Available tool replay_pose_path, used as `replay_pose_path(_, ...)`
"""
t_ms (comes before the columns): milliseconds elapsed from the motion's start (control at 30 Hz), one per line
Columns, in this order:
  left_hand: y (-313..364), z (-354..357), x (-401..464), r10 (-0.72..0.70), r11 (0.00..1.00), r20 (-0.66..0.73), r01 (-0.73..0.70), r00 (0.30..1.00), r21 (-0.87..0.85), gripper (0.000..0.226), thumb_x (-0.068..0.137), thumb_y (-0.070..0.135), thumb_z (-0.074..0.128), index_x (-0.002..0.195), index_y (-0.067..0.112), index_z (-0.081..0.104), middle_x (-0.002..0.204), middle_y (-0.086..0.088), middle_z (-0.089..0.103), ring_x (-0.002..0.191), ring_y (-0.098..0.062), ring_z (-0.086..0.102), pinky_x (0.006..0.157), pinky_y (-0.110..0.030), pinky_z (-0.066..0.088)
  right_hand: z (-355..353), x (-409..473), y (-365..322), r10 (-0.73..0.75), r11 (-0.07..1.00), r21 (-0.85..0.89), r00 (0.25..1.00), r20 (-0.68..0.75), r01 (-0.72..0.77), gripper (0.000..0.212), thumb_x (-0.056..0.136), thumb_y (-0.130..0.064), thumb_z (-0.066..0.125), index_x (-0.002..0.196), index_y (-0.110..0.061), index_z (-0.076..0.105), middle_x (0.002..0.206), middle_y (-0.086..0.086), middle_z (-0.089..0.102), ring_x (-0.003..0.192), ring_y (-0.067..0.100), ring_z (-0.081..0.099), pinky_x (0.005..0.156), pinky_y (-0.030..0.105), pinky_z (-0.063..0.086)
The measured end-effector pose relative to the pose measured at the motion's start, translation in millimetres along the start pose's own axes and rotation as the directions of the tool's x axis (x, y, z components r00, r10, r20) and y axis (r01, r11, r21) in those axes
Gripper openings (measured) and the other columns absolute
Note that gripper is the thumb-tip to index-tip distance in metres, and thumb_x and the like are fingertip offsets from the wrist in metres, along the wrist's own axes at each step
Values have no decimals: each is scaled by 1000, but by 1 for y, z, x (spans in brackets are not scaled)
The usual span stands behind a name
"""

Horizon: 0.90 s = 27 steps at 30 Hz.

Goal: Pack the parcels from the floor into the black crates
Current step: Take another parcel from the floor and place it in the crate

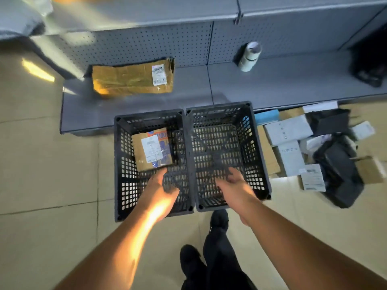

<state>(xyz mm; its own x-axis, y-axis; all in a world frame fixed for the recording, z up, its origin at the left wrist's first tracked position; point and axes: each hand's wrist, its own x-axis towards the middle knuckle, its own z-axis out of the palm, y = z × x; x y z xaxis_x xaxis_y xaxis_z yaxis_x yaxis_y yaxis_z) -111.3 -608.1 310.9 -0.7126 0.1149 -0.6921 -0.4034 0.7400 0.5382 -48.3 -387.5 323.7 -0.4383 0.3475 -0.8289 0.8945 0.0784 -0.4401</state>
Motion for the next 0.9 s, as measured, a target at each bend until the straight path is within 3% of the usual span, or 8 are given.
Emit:
replay_pose_path(167, 30, 41, -24, 42, 999, 102, -42, 994, -5, 72, 94, 36, 70, 156, 41, 32, 156, -7, 45, 128, -16, 58, 95, -28, 51, -67, -18, 32, 29, 988, 151, 996, -81, -17, 55, 93, -44, 55, 145, -44, 34, 133, -10, 59, 93, 8, 58, 80, 32, 42)
replay_pose_path(300, 62, 83, -28, 62, 990, 156, -80, 986, 115, 71, 93, 46, 67, 155, 43, 33, 156, 0, 46, 125, -16, 60, 88, -26, 51, -129, -15, 67, 52, 983, 183, 985, -167, -21, 45, 95, -41, 53, 139, -39, 41, 110, -10, 64, 90, 12, 58, 72, 28, 44)
replay_pose_path(400, 89, 125, -23, 114, 969, 186, -150, 976, 195, 70, 93, 49, 65, 154, 40, 33, 155, -3, 46, 128, -20, 57, 86, -28, 47, -175, -1, 93, 144, 972, 211, 970, -196, -102, 57, 96, -44, 52, 149, -37, 32, 141, -3, 54, 124, 27, 53, 98, 41, 42)
replay_pose_path(467, 109, 156, -23, 121, 963, 182, -161, 976, 218, 71, 93, 47, 66, 155, 37, 34, 153, -6, 48, 124, -23, 60, 85, -32, 52, -205, 5, 110, 189, 956, 259, 965, -184, -138, 59, 96, -46, 52, 151, -39, 30, 151, -4, 47, 132, 29, 48, 100, 43, 39)
replay_pose_path(600, 150, 222, -30, 130, 977, 168, -155, 977, 149, 70, 93, 41, 68, 155, 35, 35, 156, 0, 44, 135, -18, 50, 93, -34, 50, -270, 19, 140, 207, 938, 309, 969, -136, -158, 59, 97, -47, 50, 151, -42, 29, 143, -5, 52, 125, 27, 50, 90, 40, 36)
replay_pose_path(700, 184, 273, -38, 80, 982, 180, -109, 980, 157, 71, 94, 42, 66, 156, 38, 32, 158, -1, 41, 132, -19, 50, 82, -30, 51, -321, 26, 163, 195, 938, 312, 974, -113, -151, 53, 100, -41, 47, 150, -40, 31, 107, -13, 56, 91, 14, 52, 84, 37, 35)
replay_pose_path(800, 223, 323, -43, 55, 988, 183, -80, 982, 133, 70, 96, 36, 65, 157, 35, 32, 161, 2, 37, 136, -21, 48, 74, -29, 52, -371, 35, 181, 164, 945, 302, 981, -106, -125, 47, 100, -38, 48, 146, -38, 39, 136, -2, 55, 107, 21, 55, 87, 38, 40)
replay_pose_path(900, 261, 364, -44, 73, 987, 185, -98, 980, 128, 67, 96, 35, 65, 156, 32, 34, 158, 5, 42, 127, -16, 51, 75, -28, 53, -413, 50, 188, 238, 906, 380, 966, -99, -185, 50, 95, -48, 50, 144, -44, 37, 130, 0, 57, 114, 28, 56, 94, 43, 41)
